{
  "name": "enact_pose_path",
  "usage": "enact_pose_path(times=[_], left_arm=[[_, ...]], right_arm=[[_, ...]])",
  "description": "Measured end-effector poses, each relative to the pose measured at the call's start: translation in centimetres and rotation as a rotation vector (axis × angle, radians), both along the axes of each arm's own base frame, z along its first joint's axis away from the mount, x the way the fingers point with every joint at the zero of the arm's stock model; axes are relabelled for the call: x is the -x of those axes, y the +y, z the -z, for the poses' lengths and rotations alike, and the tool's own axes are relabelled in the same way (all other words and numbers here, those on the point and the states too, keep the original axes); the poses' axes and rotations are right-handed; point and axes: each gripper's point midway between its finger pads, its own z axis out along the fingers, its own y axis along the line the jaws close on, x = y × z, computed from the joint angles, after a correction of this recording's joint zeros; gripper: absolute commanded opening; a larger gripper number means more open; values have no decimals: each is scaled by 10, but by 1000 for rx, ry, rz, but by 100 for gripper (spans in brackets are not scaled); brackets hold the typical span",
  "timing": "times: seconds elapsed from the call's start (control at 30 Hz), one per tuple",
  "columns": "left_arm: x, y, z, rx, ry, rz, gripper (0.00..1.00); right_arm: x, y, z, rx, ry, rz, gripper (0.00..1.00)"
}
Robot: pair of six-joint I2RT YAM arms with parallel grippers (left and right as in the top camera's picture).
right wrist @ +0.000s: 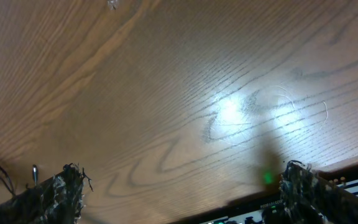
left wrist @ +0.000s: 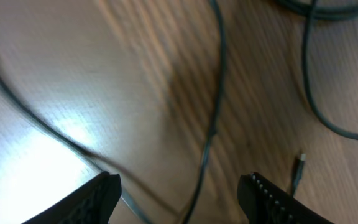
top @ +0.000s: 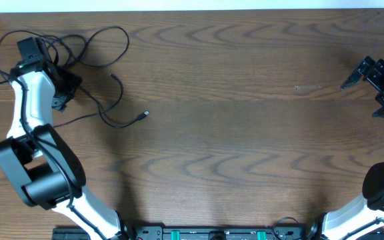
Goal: Untangle cables
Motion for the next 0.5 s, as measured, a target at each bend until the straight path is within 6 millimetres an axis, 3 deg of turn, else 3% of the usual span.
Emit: enact_pose_path(times=[0.2, 0.37, 0.5], left_arm=[[-16, -6, 28, 40, -9, 32, 69], [-20, -6, 55, 53, 19, 39, 52], [-19, -3, 68, 44, 44, 44, 50]], right_arm=[[0, 0, 0, 0, 0, 0, 99], [0, 0, 0, 0, 0, 0, 99], [0, 0, 0, 0, 0, 0, 99]])
